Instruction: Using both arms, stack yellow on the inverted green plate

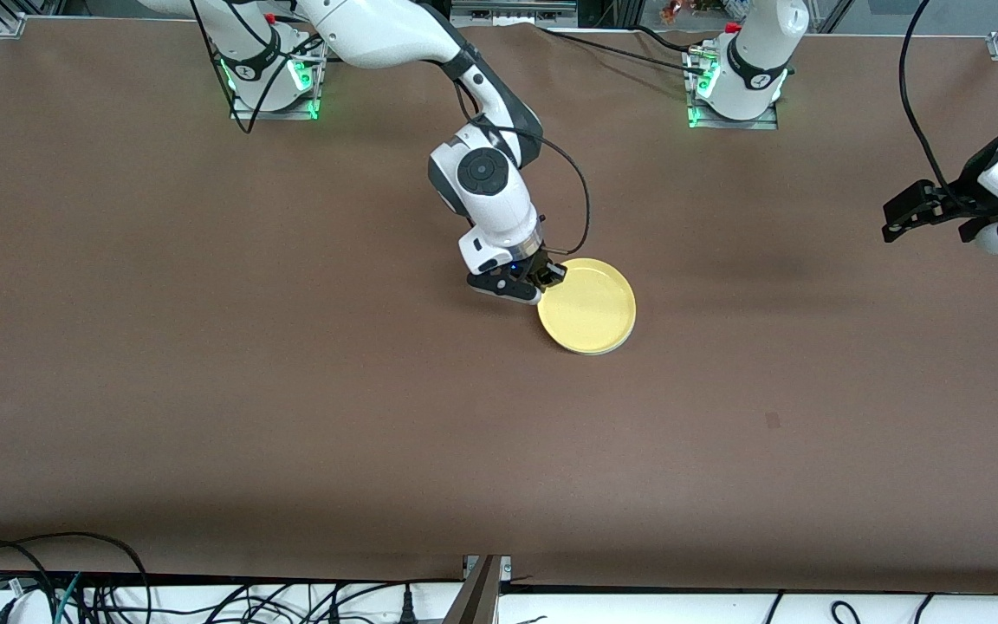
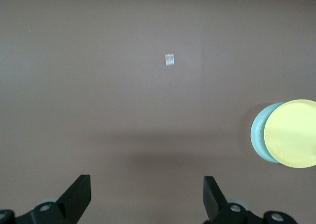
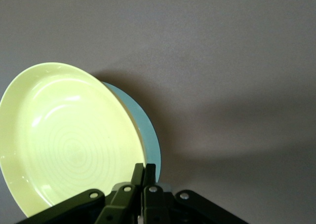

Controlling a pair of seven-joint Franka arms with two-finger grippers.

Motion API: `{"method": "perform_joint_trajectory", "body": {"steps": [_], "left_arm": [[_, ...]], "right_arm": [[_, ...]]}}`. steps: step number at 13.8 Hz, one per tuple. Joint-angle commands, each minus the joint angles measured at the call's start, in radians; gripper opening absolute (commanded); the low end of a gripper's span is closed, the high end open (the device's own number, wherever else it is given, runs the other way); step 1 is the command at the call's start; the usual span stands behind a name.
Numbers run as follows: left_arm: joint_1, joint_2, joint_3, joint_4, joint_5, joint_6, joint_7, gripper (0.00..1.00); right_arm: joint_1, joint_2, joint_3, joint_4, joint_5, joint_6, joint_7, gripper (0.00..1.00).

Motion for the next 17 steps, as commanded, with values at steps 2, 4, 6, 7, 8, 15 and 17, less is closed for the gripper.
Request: {"method": "perform_joint_trajectory", "body": {"steps": [2,4,6,7,8,15,17], "left_arm": [[0.002,-0.021,0.027,-0.032,-0.020,0.025,0.022,1.00],[0.005,-0.013,0.024,-0.004,-0.025,-0.037,0.010,1.00],[0.005,-0.013,0.018,-0.004,-0.013,-0.041,0.010,1.00],[0.005,-0.013,0.018,-0.006,-0.011,-0.043,0.010,1.00],[0.005,-0.012,0.019,-0.006,-0.011,-0.043,0.013,1.00],[0.005,-0.009,0.016,-0.004,-0.006,-0.043,0.011,1.00],[0.005,-0.009,0.018,-0.004,-0.008,-0.044,0.015,1.00]], "right_arm": [[0.005,0.038,-0.001,0.046,-0.002,0.022,0.023,0.46],[0.007,0.028,-0.001,0.046,0.000,0.019,0.029,1.00],[0.005,0.009,-0.004,0.046,0.000,0.011,0.029,1.00],[-0.004,-0.011,-0.011,0.046,-0.003,-0.016,0.022,1.00],[-0.009,-0.039,-0.049,0.046,-0.006,-0.083,0.003,1.00],[-0.088,-0.315,-0.326,0.028,0.018,-0.584,-0.412,1.00],[-0.105,-0.411,-0.386,0.000,0.020,-0.686,-0.484,1.00]]}}
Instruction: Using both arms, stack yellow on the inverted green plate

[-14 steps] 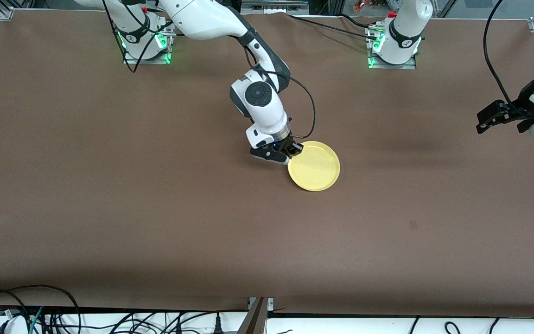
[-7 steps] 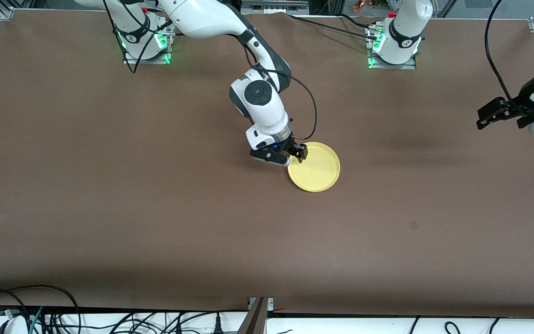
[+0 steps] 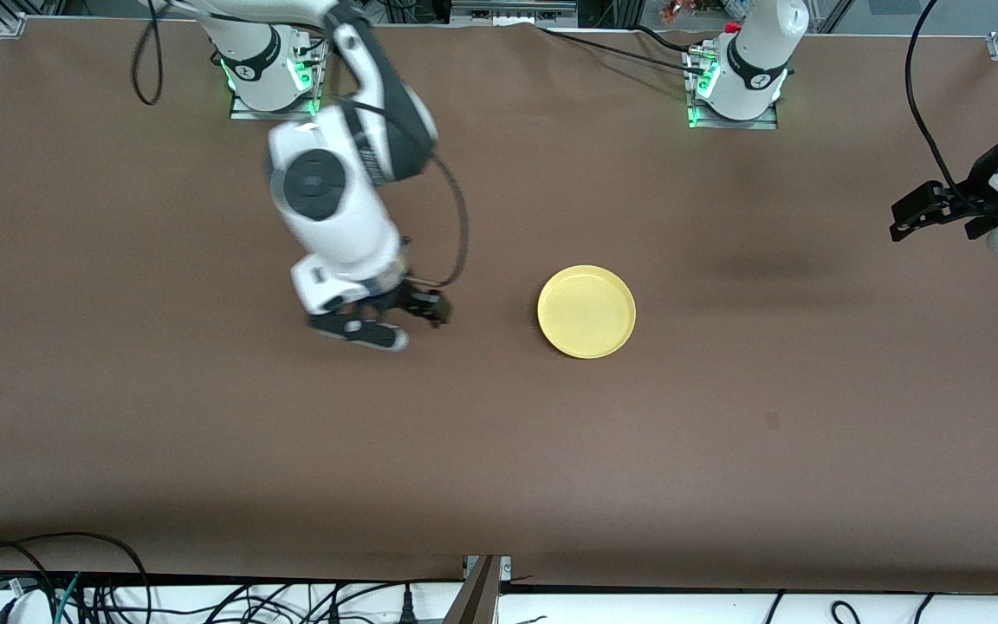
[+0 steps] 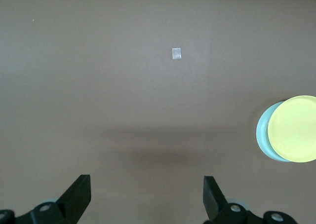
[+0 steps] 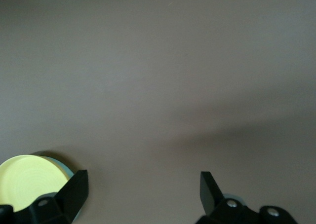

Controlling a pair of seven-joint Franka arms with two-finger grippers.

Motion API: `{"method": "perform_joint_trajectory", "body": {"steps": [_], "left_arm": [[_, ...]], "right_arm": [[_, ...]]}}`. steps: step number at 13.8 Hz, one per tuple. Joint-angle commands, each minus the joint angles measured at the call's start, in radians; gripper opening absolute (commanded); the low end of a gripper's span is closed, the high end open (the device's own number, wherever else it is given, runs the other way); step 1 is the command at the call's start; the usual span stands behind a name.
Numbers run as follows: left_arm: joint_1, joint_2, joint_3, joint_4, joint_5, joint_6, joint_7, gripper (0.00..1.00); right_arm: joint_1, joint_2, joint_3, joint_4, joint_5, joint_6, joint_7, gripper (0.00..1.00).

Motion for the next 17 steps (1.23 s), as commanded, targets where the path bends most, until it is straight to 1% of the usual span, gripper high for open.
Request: {"method": "perform_joint_trajectory", "body": {"steps": [1,3,4,6,7,8,9,10,11,12,13,15,17], "left_arm": [[0.007,-0.005,0.000,0.009,-0.007,-0.016,0.016,1.00],[0.007,-0.005,0.001,0.009,-0.006,-0.016,0.019,1.00],[0.007,-0.004,0.003,0.009,-0.006,-0.016,0.018,1.00],[0.007,-0.005,0.003,0.009,-0.007,-0.016,0.010,1.00],[0.007,-0.005,0.001,0.009,-0.008,-0.016,0.010,1.00],[0.007,-0.005,0.003,0.007,-0.008,-0.016,0.010,1.00],[0.007,-0.005,0.001,0.007,-0.008,-0.016,0.010,1.00],[0.007,-0.005,0.001,0.007,-0.008,-0.019,0.010,1.00],[0.007,-0.005,0.001,0.007,-0.008,-0.019,0.010,1.00],[0.007,-0.005,0.003,0.007,-0.007,-0.021,0.010,1.00],[0.007,-0.005,0.001,0.007,-0.006,-0.025,0.010,1.00],[0.007,-0.005,0.003,0.007,-0.008,-0.027,0.010,1.00],[0.007,-0.005,0.003,0.007,-0.006,-0.027,0.012,1.00]], "right_arm": [[-0.003,-0.161,-0.068,-0.089,0.017,-0.133,-0.126,1.00],[-0.011,-0.260,-0.146,-0.143,0.014,-0.211,-0.244,1.00],[-0.023,-0.294,-0.167,-0.163,0.006,-0.246,-0.322,1.00],[-0.101,-0.368,-0.164,-0.201,-0.018,-0.283,-0.429,1.00],[-0.147,-0.397,-0.146,-0.212,-0.063,-0.308,-0.463,1.00],[-0.216,-0.429,-0.083,-0.218,-0.096,-0.332,-0.467,1.00],[-0.317,-0.460,0.019,-0.229,-0.138,-0.348,-0.471,1.00],[-0.427,-0.494,0.148,-0.248,-0.188,-0.348,-0.473,1.00],[-0.518,-0.514,0.248,-0.261,-0.221,-0.346,-0.476,1.00],[-0.590,-0.518,0.319,-0.259,-0.230,-0.350,-0.496,1.00],[-0.624,-0.518,0.353,-0.256,-0.233,-0.350,-0.525,1.00],[-0.625,-0.511,0.353,-0.235,-0.267,-0.351,-0.537,1.00],[-0.623,-0.512,0.358,-0.233,-0.273,-0.353,-0.542,1.00]]}}
